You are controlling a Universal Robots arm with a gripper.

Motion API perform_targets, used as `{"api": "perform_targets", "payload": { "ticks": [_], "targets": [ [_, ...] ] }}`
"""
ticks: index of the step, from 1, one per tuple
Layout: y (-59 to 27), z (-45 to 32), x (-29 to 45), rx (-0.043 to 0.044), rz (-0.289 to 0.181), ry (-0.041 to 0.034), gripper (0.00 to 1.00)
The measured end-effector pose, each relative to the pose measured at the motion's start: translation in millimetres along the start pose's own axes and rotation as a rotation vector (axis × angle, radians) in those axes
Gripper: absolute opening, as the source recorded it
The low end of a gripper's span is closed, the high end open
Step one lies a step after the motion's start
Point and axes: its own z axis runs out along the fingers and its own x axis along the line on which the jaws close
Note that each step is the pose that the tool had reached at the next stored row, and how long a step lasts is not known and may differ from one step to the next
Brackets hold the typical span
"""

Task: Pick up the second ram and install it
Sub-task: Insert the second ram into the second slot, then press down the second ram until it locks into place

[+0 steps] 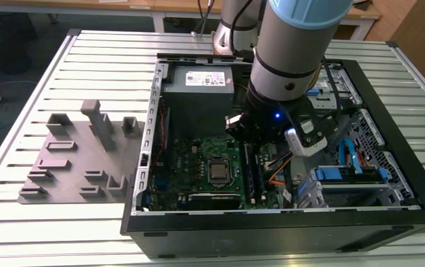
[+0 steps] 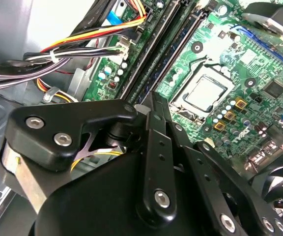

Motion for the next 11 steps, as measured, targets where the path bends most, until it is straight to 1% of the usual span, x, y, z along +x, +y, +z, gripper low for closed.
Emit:
{"api": "perform_targets", "payload": {
  "ticks": [6, 7, 11],
  "targets": [
    [0.7, 0.9, 0.1, 0.0004, 0.0, 0.0001, 0.07],
    [2.6, 2.7, 0.2, 0.0005, 0.0, 0.0001, 0.07],
    [16.7, 10.9, 0.4, 0.0, 0.0, 0.0, 0.07]
  ]
}}
